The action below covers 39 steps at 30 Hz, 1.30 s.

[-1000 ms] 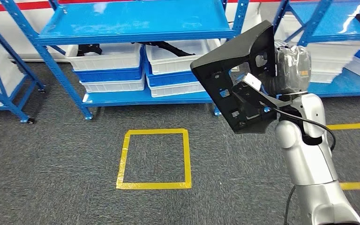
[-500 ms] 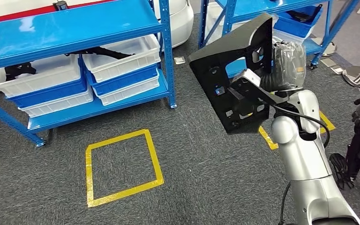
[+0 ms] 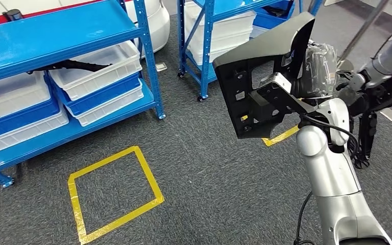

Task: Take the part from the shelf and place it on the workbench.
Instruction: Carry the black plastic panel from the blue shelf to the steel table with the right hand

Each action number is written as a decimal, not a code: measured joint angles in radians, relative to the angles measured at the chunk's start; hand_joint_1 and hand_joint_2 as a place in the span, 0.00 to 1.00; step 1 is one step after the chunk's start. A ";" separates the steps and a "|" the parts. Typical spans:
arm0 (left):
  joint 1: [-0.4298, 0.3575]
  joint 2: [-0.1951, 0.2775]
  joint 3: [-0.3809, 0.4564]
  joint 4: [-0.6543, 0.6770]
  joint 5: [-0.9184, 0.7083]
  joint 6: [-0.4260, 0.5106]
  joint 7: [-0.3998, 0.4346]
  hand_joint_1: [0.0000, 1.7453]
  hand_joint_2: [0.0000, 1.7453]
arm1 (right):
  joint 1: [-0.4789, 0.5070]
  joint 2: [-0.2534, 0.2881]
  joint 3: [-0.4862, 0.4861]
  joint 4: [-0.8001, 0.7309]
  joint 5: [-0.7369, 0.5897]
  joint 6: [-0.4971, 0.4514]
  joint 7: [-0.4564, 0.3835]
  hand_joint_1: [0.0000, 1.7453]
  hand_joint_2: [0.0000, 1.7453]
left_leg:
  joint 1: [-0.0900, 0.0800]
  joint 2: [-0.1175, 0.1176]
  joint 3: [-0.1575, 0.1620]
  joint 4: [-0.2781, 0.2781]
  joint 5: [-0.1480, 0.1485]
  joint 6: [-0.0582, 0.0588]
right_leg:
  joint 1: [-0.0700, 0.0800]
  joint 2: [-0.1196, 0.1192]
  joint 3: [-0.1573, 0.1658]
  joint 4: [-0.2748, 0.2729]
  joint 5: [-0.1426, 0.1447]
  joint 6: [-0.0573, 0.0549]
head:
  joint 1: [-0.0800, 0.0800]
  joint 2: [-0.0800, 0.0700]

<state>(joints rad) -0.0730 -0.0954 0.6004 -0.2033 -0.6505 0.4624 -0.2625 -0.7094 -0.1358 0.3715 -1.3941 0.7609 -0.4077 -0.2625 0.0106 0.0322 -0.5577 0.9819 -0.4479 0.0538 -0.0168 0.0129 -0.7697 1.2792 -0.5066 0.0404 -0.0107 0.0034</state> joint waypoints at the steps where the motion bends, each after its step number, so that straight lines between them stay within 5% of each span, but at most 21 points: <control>1: 0.001 0.000 0.000 0.000 0.000 0.000 0.000 0.00 1.00 | 0.003 -0.001 0.000 0.000 -0.001 0.000 0.000 1.00 1.00 | -0.001 0.016 -0.001 0.000 0.000 0.000 | 0.000 -0.004 0.013 -0.009 0.005 0.007 | 0.001 0.000; 3: 0.000 -0.001 0.000 0.000 0.000 0.000 0.000 0.00 1.00 | 0.003 -0.003 0.000 0.000 -0.002 -0.001 0.000 1.00 1.00 | -0.002 0.044 0.000 0.003 -0.002 -0.004 | -0.001 -0.031 0.094 -0.136 0.043 0.020 | 0.002 0.000; 5: 0.000 -0.001 0.000 0.000 -0.001 0.000 0.000 0.00 1.00 | 0.000 -0.003 0.000 0.000 -0.004 -0.001 0.000 1.00 1.00 | -0.007 0.067 0.001 0.009 -0.008 -0.013 | 0.004 -0.073 0.167 -0.255 0.073 0.014 | 0.002 0.000; 6: -0.001 -0.001 0.000 0.000 -0.001 0.000 0.000 0.00 1.00 | -0.002 -0.004 0.000 0.000 -0.006 -0.002 -0.001 1.00 1.00 | -0.011 0.077 0.001 0.012 -0.010 -0.018 | 0.007 -0.083 0.180 -0.280 0.079 0.007 | 0.002 0.000; 8: -0.002 -0.001 0.000 0.000 0.000 0.001 0.001 0.00 1.00 | -0.005 -0.007 -0.001 0.000 -0.022 -0.002 -0.008 1.00 1.00 | -0.014 0.096 0.002 0.013 -0.012 -0.025 | 0.007 -0.065 0.176 -0.284 0.084 -0.009 | 0.000 0.000; 9: -0.003 -0.001 0.001 0.000 0.000 0.001 0.002 0.00 1.00 | -0.008 -0.008 -0.001 0.000 -0.034 -0.003 -0.015 1.00 1.00 | -0.012 0.089 0.001 0.018 -0.017 -0.030 | 0.001 -0.054 0.175 -0.286 0.088 -0.014 | 0.000 0.000; 11: -0.004 -0.001 0.003 0.000 0.000 0.002 0.003 0.00 1.00 | -0.015 -0.008 0.000 0.001 -0.055 -0.006 -0.029 1.00 1.00 | -0.004 0.037 -0.018 0.066 -0.057 -0.040 | -0.011 -0.033 0.173 -0.288 0.095 -0.028 | -0.003 0.000; 13: -0.003 -0.002 0.007 0.000 -0.001 0.002 0.004 0.00 1.00 | -0.020 -0.003 0.001 0.002 -0.066 -0.012 -0.039 1.00 1.00 | 0.001 -0.021 -0.071 0.188 -0.129 -0.046 | -0.013 -0.013 0.168 -0.289 0.100 -0.038 | -0.006 0.000; 15: -0.001 -0.002 0.011 0.000 0.000 0.003 0.006 0.00 1.00 | -0.019 0.001 0.004 0.003 -0.072 -0.017 -0.046 1.00 1.00 | 0.002 -0.034 -0.121 0.296 -0.169 -0.049 | -0.012 0.013 0.163 -0.288 0.103 -0.041 | -0.007 0.000; 16: 0.000 -0.002 0.012 0.000 0.000 0.004 0.006 0.00 1.00 | -0.017 0.002 0.006 0.004 -0.074 -0.019 -0.048 1.00 1.00 | 0.004 -0.036 -0.124 0.302 -0.160 -0.050 | -0.012 0.027 0.162 -0.287 0.105 -0.040 | -0.007 0.000; 18: 0.000 -0.002 0.014 0.000 0.000 0.006 0.006 0.00 1.00 | -0.013 0.002 0.007 0.004 -0.078 -0.024 -0.050 1.00 1.00 | 0.012 -0.049 -0.074 0.201 -0.093 -0.051 | -0.015 0.053 0.160 -0.282 0.106 -0.037 | -0.007 0.000; 19: 0.000 -0.002 0.015 0.000 0.001 0.007 0.006 0.00 1.00 | -0.011 0.002 0.008 0.004 -0.080 -0.027 -0.051 1.00 1.00 | 0.018 -0.074 -0.039 0.133 -0.065 -0.052 | -0.014 0.066 0.157 -0.278 0.107 -0.034 | -0.007 0.000; 22: 0.001 -0.004 0.018 0.000 0.002 0.008 0.005 0.00 1.00 | -0.009 0.002 0.009 0.004 -0.082 -0.035 -0.052 1.00 1.00 | 0.023 -0.121 0.000 0.043 -0.042 -0.052 | -0.010 0.101 0.141 -0.273 0.117 -0.014 | -0.006 0.000; 24: 0.001 -0.005 0.022 0.000 0.002 0.008 0.004 0.00 1.00 | -0.006 0.000 0.010 0.004 -0.082 -0.036 -0.052 1.00 1.00 | 0.017 -0.095 -0.001 0.038 -0.033 -0.039 | -0.010 0.119 0.129 -0.279 0.127 0.004 | -0.005 0.000; 26: -0.001 -0.007 0.025 0.000 0.002 0.008 0.003 0.00 1.00 | -0.005 -0.003 0.009 0.004 -0.083 -0.037 -0.052 1.00 1.00 | 0.013 -0.068 0.000 0.026 -0.021 -0.020 | -0.008 0.079 0.107 -0.250 0.113 0.007 | -0.001 0.000; 28: 0.000 -0.008 0.025 0.000 0.002 0.008 0.002 0.00 1.00 | -0.004 -0.004 0.010 0.004 -0.083 -0.037 -0.052 1.00 1.00 | 0.006 -0.040 -0.003 0.019 -0.013 -0.007 | -0.006 0.017 0.056 -0.140 0.058 -0.003 | 0.006 0.000; 31: 0.003 -0.007 0.027 0.000 0.002 0.008 0.001 0.00 1.00 | 0.004 -0.003 0.013 0.005 -0.083 -0.038 -0.052 1.00 1.00 | -0.003 0.006 -0.009 0.020 -0.011 -0.002 | -0.007 -0.002 0.000 0.010 0.000 -0.002 | 0.010 0.000; 32: 0.003 -0.007 0.027 0.000 0.002 0.008 0.001 0.00 1.00 | 0.006 -0.003 0.013 0.005 -0.081 -0.039 -0.052 1.00 1.00 | -0.004 0.020 -0.010 0.021 -0.011 -0.002 | -0.007 -0.005 0.021 -0.012 0.008 0.005 | 0.010 0.000; 34: 0.001 -0.008 0.028 0.000 0.001 0.007 0.001 0.00 1.00 | 0.007 -0.003 0.013 0.004 -0.078 -0.041 -0.052 1.00 1.00 | -0.007 0.045 -0.010 0.023 -0.012 -0.004 | -0.004 -0.036 0.109 -0.153 0.044 0.014 | 0.011 0.000; 37: 0.000 -0.008 0.030 0.000 0.000 0.007 0.001 0.00 1.00 | 0.007 -0.002 0.013 0.004 -0.071 -0.045 -0.051 1.00 1.00 | -0.015 0.073 -0.010 0.026 -0.015 -0.015 | 0.013 -0.079 0.182 -0.278 0.067 -0.004 | 0.009 0.000; 39: -0.001 -0.008 0.030 0.000 -0.001 0.006 0.002 0.00 1.00 | 0.006 -0.002 0.012 0.008 -0.046 -0.056 -0.048 1.00 1.00 | -0.016 0.089 -0.009 0.024 -0.015 -0.025 | 0.013 -0.058 0.179 -0.280 0.074 -0.019 | 0.008 0.000</control>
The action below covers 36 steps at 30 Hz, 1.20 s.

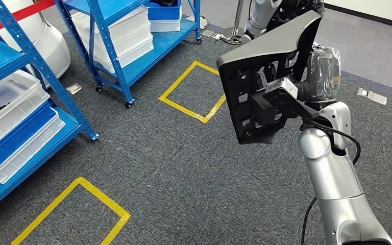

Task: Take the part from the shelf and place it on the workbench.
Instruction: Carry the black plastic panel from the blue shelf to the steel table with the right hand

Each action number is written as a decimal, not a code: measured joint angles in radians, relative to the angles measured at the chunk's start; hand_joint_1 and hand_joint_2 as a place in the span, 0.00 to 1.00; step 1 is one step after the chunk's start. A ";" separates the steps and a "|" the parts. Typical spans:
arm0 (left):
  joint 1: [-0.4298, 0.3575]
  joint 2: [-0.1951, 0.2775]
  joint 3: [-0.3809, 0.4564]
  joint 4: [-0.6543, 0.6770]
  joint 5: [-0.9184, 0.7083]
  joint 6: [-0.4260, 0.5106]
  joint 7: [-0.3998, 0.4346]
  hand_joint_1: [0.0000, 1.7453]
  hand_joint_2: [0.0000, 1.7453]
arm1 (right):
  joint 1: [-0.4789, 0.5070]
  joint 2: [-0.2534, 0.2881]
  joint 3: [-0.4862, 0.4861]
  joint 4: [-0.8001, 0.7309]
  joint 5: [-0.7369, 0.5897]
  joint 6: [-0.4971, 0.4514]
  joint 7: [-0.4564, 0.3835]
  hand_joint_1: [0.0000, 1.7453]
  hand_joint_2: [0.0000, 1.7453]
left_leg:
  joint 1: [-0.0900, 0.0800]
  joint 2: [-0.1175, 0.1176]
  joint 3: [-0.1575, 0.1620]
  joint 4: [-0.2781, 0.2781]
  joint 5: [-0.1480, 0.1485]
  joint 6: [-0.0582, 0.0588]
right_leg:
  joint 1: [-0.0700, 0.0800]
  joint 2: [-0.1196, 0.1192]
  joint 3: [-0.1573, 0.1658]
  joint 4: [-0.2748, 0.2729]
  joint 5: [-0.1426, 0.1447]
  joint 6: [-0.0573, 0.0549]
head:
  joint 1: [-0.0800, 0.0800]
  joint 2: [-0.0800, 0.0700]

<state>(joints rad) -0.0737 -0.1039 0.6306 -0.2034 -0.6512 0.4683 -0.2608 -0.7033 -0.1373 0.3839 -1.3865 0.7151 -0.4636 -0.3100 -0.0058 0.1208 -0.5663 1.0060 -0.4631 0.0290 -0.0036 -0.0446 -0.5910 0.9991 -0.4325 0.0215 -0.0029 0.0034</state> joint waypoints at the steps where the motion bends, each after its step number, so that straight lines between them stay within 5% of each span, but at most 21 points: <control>1: -0.001 0.000 0.000 0.000 0.000 -0.001 0.000 0.00 1.00 | -0.001 0.001 0.000 0.003 0.015 -0.007 0.002 1.00 1.00 | 0.002 -0.006 -0.001 0.003 -0.005 -0.006 | -0.005 0.010 0.000 -0.003 0.004 -0.006 | -0.002 0.000; 3: -0.001 0.001 0.001 0.000 -0.001 -0.002 0.000 0.00 1.00 | -0.008 0.008 0.001 0.012 0.031 -0.016 0.003 1.00 1.00 | 0.009 -0.058 -0.026 0.064 -0.049 -0.017 | -0.016 0.029 0.000 -0.010 0.013 -0.022 | -0.006 0.000; 5: 0.000 0.001 0.002 0.000 -0.001 -0.004 0.002 0.00 1.00 | -0.017 0.018 0.003 0.024 0.032 -0.018 0.004 1.00 1.00 | 0.015 -0.111 -0.084 0.195 -0.120 -0.024 | -0.017 0.050 -0.003 -0.010 0.017 -0.032 | -0.011 0.000; 7: 0.001 0.000 0.002 0.000 -0.002 -0.004 0.005 0.00 1.00 | -0.020 0.025 0.005 0.034 0.027 -0.018 0.003 1.00 1.00 | 0.019 -0.123 -0.129 0.286 -0.146 -0.029 | -0.015 0.075 -0.005 -0.010 0.018 -0.033 | -0.013 0.000; 9: 0.002 0.001 0.002 0.000 -0.004 -0.004 0.007 0.00 1.00 | -0.023 0.027 0.007 0.041 0.022 -0.018 0.002 1.00 1.00 | 0.027 -0.129 -0.107 0.235 -0.097 -0.032 | -0.016 0.101 -0.005 -0.005 0.018 -0.032 | -0.014 0.000; 11: 0.002 0.002 0.002 0.000 -0.006 -0.003 0.007 0.00 1.00 | -0.029 0.028 0.007 0.046 0.020 -0.018 0.002 1.00 1.00 | 0.039 -0.167 -0.043 0.102 -0.031 -0.035 | -0.014 0.126 -0.011 0.006 0.016 -0.028 | -0.015 0.000; 13: 0.002 0.002 0.003 0.000 -0.008 -0.001 0.006 0.00 1.00 | -0.037 0.028 0.007 0.047 0.013 -0.018 0.000 1.00 1.00 | 0.042 -0.196 -0.013 0.033 -0.013 -0.033 | -0.012 0.149 -0.025 0.015 0.017 -0.016 | -0.013 0.000; 16: 0.000 0.001 0.003 0.000 -0.010 0.001 0.005 0.00 1.00 | -0.042 0.018 0.003 0.048 0.002 -0.018 -0.001 1.00 1.00 | 0.032 -0.168 -0.011 0.019 -0.009 -0.012 | -0.014 0.167 -0.044 0.016 0.025 0.008 | -0.010 0.000; 18: -0.001 0.000 0.003 0.000 -0.011 0.002 0.004 0.00 1.00 | -0.048 0.009 0.000 0.049 -0.004 -0.018 -0.001 1.00 1.00 | 0.030 -0.142 -0.007 0.004 0.002 0.006 | -0.012 0.122 -0.074 0.065 0.001 0.010 | -0.005 0.000; 20: 0.000 0.000 0.004 0.000 -0.013 0.002 0.004 0.00 1.00 | -0.054 0.003 -0.002 0.051 -0.009 -0.018 -0.001 1.00 1.00 | 0.027 -0.115 -0.007 -0.001 0.006 0.014 | -0.013 0.074 -0.133 0.185 -0.051 0.004 | 0.001 0.000; 22: 0.001 -0.001 0.005 0.000 -0.017 0.000 0.003 0.00 1.00 | -0.052 -0.003 -0.003 0.054 -0.012 -0.018 -0.001 1.00 1.00 | 0.023 -0.087 -0.007 -0.001 0.005 0.016 | -0.017 0.062 -0.180 0.287 -0.084 0.006 | 0.002 0.000; 23: 0.001 -0.001 0.005 0.000 -0.020 -0.001 0.002 0.00 1.00 | -0.048 -0.007 -0.004 0.056 -0.013 -0.018 -0.001 1.00 1.00 | 0.022 -0.074 -0.008 -0.001 0.004 0.016 | -0.019 0.058 -0.180 0.293 -0.082 0.012 | 0.002 0.000; 26: 0.000 -0.001 0.005 -0.001 -0.023 0.005 -0.021 0.00 1.00 | -0.033 -0.017 -0.010 0.057 -0.020 -0.026 -0.004 1.00 1.00 | 0.019 -0.040 -0.005 0.001 -0.001 0.007 | -0.024 0.010 -0.082 0.122 -0.025 0.032 | 0.004 0.000; 28: 0.000 -0.002 0.005 -0.001 -0.024 0.017 -0.040 0.00 1.00 | -0.024 -0.021 -0.014 0.057 -0.029 -0.032 -0.006 1.00 1.00 | 0.013 -0.020 -0.001 0.004 -0.008 -0.004 | -0.016 -0.025 -0.030 0.029 -0.002 0.026 | 0.002 0.000; 30: 0.000 -0.004 0.005 -0.001 -0.025 0.031 -0.049 0.00 1.00 | -0.014 -0.025 -0.019 0.056 -0.035 -0.035 -0.007 1.00 1.00 | 0.012 0.001 0.003 0.004 -0.013 -0.015 | -0.010 -0.014 -0.025 0.014 0.003 0.010 | -0.002 0.000; 31: -0.001 -0.006 0.005 -0.001 -0.026 0.039 -0.051 0.00 1.00 | -0.010 -0.027 -0.022 0.056 -0.037 -0.035 -0.008 1.00 1.00 | 0.015 -0.001 0.004 0.007 -0.017 -0.021 | -0.014 -0.002 -0.026 0.014 0.005 0.004 | -0.004 0.000; 33: -0.001 -0.010 0.005 -0.001 -0.029 0.058 -0.052 0.00 1.00 | -0.008 -0.031 -0.028 0.055 -0.042 -0.037 -0.011 1.00 1.00 | 0.023 -0.049 -0.012 0.050 -0.051 -0.028 | -0.022 0.022 -0.025 0.013 0.008 -0.008 | -0.009 0.000; 35: 0.000 -0.013 0.005 -0.001 -0.031 0.068 -0.054 0.00 1.00 | -0.003 -0.031 -0.031 0.054 -0.047 -0.038 -0.013 1.00 1.00 | 0.026 -0.109 -0.069 0.171 -0.117 -0.030 | -0.020 0.046 -0.024 0.012 0.010 -0.020 | -0.013 0.000; 36: 0.001 -0.014 0.005 -0.001 -0.031 0.070 -0.054 0.00 1.00 | 0.001 -0.030 -0.031 0.054 -0.048 -0.038 -0.014 1.00 1.00 | 0.026 -0.119 -0.105 0.241 -0.145 -0.029 | -0.017 0.059 -0.025 0.012 0.011 -0.024 | -0.014 0.000</control>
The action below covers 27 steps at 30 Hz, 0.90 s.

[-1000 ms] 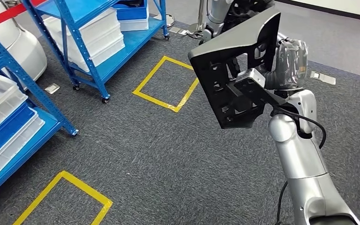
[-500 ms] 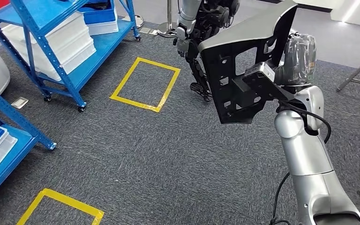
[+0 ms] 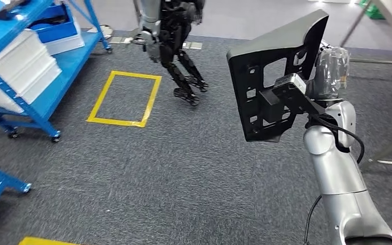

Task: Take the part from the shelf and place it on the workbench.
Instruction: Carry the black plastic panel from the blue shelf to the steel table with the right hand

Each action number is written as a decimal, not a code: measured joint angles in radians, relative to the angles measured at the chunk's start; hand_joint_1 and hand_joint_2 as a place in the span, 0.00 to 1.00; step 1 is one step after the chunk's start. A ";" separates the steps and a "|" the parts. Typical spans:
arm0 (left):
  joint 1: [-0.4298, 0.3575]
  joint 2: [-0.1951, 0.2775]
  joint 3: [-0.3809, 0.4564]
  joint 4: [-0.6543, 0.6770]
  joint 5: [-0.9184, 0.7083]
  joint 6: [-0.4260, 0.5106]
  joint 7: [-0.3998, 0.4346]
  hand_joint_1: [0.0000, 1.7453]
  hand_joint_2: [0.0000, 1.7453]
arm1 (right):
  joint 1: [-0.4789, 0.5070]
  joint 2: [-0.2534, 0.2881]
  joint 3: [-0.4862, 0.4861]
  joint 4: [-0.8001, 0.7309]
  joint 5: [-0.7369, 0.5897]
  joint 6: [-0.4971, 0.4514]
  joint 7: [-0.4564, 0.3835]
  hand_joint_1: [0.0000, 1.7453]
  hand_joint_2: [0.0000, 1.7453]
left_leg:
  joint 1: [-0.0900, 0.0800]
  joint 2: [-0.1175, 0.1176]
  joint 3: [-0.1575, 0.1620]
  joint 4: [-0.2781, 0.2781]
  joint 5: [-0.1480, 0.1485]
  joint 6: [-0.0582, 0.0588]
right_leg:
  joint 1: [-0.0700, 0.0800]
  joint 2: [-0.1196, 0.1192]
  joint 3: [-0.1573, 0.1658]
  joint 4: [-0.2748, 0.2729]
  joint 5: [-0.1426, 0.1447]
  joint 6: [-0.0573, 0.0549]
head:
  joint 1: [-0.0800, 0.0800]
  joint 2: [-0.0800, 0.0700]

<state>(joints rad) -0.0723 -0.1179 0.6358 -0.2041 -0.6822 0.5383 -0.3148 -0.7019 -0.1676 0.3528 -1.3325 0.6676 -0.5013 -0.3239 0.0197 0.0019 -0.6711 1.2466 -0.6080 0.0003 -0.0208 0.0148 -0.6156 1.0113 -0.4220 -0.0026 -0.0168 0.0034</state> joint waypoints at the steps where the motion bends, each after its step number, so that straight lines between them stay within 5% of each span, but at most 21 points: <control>1: 0.001 0.000 0.000 0.000 0.000 0.002 0.000 0.00 1.00 | 0.005 0.000 0.000 0.000 0.000 0.000 -0.001 1.00 1.00 | 0.000 -0.004 -0.028 0.050 -0.013 0.001 | 0.003 0.015 0.000 0.000 0.001 -0.002 | -0.001 0.000; 3: 0.001 0.000 0.001 0.000 0.003 0.006 -0.003 0.00 1.00 | 0.013 0.000 -0.001 0.000 -0.001 -0.001 -0.001 1.00 1.00 | 0.000 -0.007 -0.036 0.042 0.021 0.007 | 0.005 0.044 0.000 0.001 0.001 -0.003 | -0.001 0.000; 6: 0.000 -0.001 0.011 0.000 0.027 0.028 -0.037 0.00 1.00 | 0.023 0.000 -0.005 -0.001 -0.002 -0.003 -0.007 1.00 1.00 | 0.004 -0.060 0.046 -0.146 0.123 0.018 | 0.009 0.085 0.001 0.005 0.001 -0.001 | 0.000 0.000; 8: -0.001 -0.006 0.027 0.000 0.054 0.037 -0.075 0.00 1.00 | 0.037 0.000 -0.011 -0.005 -0.002 -0.008 -0.013 1.00 1.00 | 0.003 -0.083 0.075 -0.207 0.139 0.021 | 0.010 0.107 -0.005 0.005 0.004 0.007 | 0.001 0.000; 10: -0.002 -0.013 0.041 -0.001 0.074 0.042 -0.118 0.00 1.00 | 0.054 -0.003 -0.020 -0.009 -0.002 -0.013 -0.020 1.00 1.00 | -0.003 -0.062 0.079 -0.215 0.142 0.028 | 0.010 0.128 -0.015 0.001 0.010 0.021 | 0.002 0.000; 12: -0.004 -0.020 0.052 -0.003 0.086 0.049 -0.164 0.00 1.00 | 0.066 -0.009 -0.029 -0.014 -0.002 -0.015 -0.025 1.00 1.00 | -0.005 -0.039 0.083 -0.228 0.152 0.041 | 0.012 0.100 -0.035 0.028 -0.003 0.027 | 0.005 0.000; 15: -0.005 -0.028 0.068 -0.004 0.096 0.025 -0.209 0.00 1.00 | 0.073 -0.015 -0.040 -0.017 -0.002 -0.016 -0.029 1.00 1.00 | -0.007 0.001 0.084 -0.238 0.159 0.053 | 0.013 0.013 -0.121 0.209 -0.083 0.020 | 0.015 0.000; 17: -0.006 -0.029 0.076 -0.004 0.098 0.003 -0.214 0.00 1.00 | 0.080 -0.016 -0.044 -0.017 -0.002 -0.015 -0.029 1.00 1.00 | -0.009 0.030 0.082 -0.238 0.159 0.052 | 0.010 0.000 -0.161 0.299 -0.113 0.026 | 0.016 0.000; 18: -0.006 -0.030 0.077 -0.004 0.097 -0.003 -0.215 0.00 1.00 | 0.082 -0.016 -0.046 -0.016 -0.002 -0.015 -0.029 1.00 1.00 | -0.009 0.044 0.082 -0.238 0.158 0.052 | 0.007 -0.004 -0.152 0.287 -0.106 0.034 | 0.016 0.000; 20: -0.007 -0.030 0.079 -0.004 0.097 -0.009 -0.215 0.00 1.00 | 0.083 -0.017 -0.049 -0.017 -0.002 -0.015 -0.029 1.00 1.00 | -0.010 0.068 0.084 -0.237 0.155 0.047 | 0.001 -0.036 -0.074 0.155 -0.063 0.051 | 0.017 0.000; 23: -0.008 -0.030 0.081 -0.004 0.096 -0.012 -0.216 0.00 1.00 | 0.081 -0.017 -0.051 -0.017 -0.002 -0.015 -0.029 1.00 1.00 | -0.019 0.099 0.090 -0.234 0.148 0.032 | 0.010 -0.097 0.013 0.003 -0.021 0.048 | 0.016 0.000; 25: -0.009 -0.031 0.082 -0.004 0.096 -0.012 -0.216 0.00 1.00 | 0.081 -0.019 -0.053 -0.017 -0.002 -0.015 -0.029 1.00 1.00 | -0.019 0.122 0.095 -0.235 0.146 0.023 | 0.014 -0.077 0.011 -0.003 -0.016 0.035 | 0.014 0.000; 27: -0.012 -0.032 0.084 -0.004 0.096 -0.012 -0.216 0.00 1.00 | 0.080 -0.020 -0.055 -0.019 -0.002 -0.015 -0.029 1.00 1.00 | -0.012 0.106 0.091 -0.216 0.126 0.014 | 0.004 -0.052 0.012 -0.007 -0.010 0.020 | 0.010 0.000</control>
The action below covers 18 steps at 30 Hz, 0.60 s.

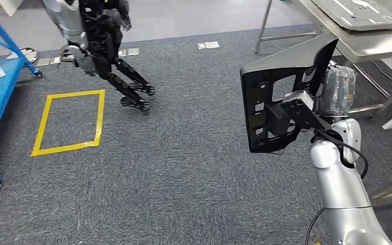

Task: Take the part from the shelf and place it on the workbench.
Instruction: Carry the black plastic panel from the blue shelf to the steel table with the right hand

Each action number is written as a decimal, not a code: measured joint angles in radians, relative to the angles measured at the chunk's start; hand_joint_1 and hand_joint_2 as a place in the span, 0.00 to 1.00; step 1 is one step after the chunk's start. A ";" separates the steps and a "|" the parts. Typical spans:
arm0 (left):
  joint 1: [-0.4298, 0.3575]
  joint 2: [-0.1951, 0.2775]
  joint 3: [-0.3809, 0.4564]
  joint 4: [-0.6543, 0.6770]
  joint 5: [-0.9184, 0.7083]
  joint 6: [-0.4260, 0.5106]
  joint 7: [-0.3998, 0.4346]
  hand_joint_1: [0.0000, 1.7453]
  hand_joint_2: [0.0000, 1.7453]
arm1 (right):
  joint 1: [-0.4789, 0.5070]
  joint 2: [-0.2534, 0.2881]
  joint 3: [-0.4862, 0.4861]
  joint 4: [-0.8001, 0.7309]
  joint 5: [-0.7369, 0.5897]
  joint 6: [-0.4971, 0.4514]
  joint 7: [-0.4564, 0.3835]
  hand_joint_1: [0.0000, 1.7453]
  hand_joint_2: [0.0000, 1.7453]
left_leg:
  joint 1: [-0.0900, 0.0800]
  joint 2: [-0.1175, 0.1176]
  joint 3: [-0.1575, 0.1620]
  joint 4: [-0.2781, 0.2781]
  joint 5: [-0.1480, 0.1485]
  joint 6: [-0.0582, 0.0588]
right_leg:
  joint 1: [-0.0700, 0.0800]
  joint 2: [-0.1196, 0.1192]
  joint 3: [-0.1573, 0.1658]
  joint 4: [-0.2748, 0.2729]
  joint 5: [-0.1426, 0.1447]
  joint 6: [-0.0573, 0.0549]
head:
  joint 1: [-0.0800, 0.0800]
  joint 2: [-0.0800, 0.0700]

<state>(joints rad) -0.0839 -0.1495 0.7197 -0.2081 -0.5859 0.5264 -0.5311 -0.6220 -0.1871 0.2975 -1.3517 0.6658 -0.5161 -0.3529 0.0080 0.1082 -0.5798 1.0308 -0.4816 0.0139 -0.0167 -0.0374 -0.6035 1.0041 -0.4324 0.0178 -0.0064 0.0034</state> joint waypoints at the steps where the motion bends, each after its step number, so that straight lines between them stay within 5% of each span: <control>1: -0.001 0.000 0.001 0.000 0.000 0.000 0.000 0.00 1.00 | -0.002 0.000 -0.001 -0.001 0.000 0.000 0.000 1.00 1.00 | 0.004 -0.028 -0.014 0.037 -0.026 -0.004 | -0.005 0.011 0.002 -0.003 0.003 -0.010 | -0.003 0.000; 4: 0.002 -0.001 0.006 0.000 0.000 0.000 0.000 0.00 1.00 | -0.003 0.004 0.000 -0.003 0.001 0.000 0.000 1.00 1.00 | 0.009 -0.105 -0.102 0.233 -0.125 -0.010 | -0.003 0.048 0.002 -0.004 0.006 -0.028 | -0.011 0.000; 6: 0.002 -0.001 0.008 0.001 0.000 0.000 0.000 0.00 1.00 | 0.000 0.005 0.000 -0.003 0.001 0.000 0.000 1.00 1.00 | 0.009 -0.112 -0.130 0.281 -0.125 -0.008 | 0.002 0.077 0.001 -0.002 0.007 -0.030 | -0.012 0.000; 8: 0.002 0.000 0.009 0.001 0.000 -0.004 0.000 0.00 1.00 | 0.001 0.006 0.000 -0.003 0.001 0.000 0.000 1.00 1.00 | 0.010 -0.124 -0.086 0.180 -0.057 -0.002 | 0.003 0.105 0.002 0.001 0.007 -0.030 | -0.012 0.000; 10: 0.002 0.001 0.010 0.001 0.004 -0.022 0.000 0.00 1.00 | 0.001 0.006 0.000 -0.003 0.001 0.000 0.000 1.00 1.00 | 0.013 -0.165 -0.025 0.050 -0.002 0.005 | 0.007 0.130 -0.002 0.006 0.008 -0.026 | -0.011 0.000; 12: 0.002 0.003 0.012 0.001 0.009 -0.050 -0.004 0.00 1.00 | 0.001 0.006 -0.001 -0.003 0.000 0.000 -0.002 1.00 1.00 | 0.011 -0.183 -0.003 0.001 0.007 0.008 | 0.007 0.151 -0.010 0.007 0.012 -0.015 | -0.009 0.000; 14: 0.001 0.003 0.013 0.000 0.009 -0.070 -0.015 0.00 1.00 | 0.004 0.004 -0.005 -0.003 0.000 0.000 -0.005 1.00 1.00 | 0.007 -0.160 0.001 -0.010 0.013 0.018 | 0.005 0.166 -0.018 0.003 0.017 -0.001 | -0.009 0.000; 16: -0.002 0.004 0.013 0.000 0.007 -0.075 -0.022 0.00 1.00 | 0.007 0.000 -0.011 -0.004 -0.001 0.000 -0.011 1.00 1.00 | 0.008 -0.137 0.007 -0.027 0.024 0.031 | 0.007 0.126 -0.043 0.038 -0.001 0.003 | -0.005 0.000; 18: -0.001 0.007 0.013 0.000 0.004 -0.080 -0.021 0.00 1.00 | 0.008 -0.003 -0.016 -0.004 -0.003 0.000 -0.016 1.00 1.00 | 0.007 -0.113 0.009 -0.035 0.030 0.038 | 0.006 0.069 -0.100 0.150 -0.052 0.000 | 0.000 0.000</control>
<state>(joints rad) -0.0851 -0.1428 0.7330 -0.2079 -0.5819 0.4468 -0.5524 -0.6139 -0.1897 0.2816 -1.3552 0.6623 -0.5161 -0.3685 0.0153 -0.0045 -0.5703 0.9953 -0.4518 0.0518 -0.0104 0.0313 -0.7037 1.1542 -0.4847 0.0181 -0.0068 0.0034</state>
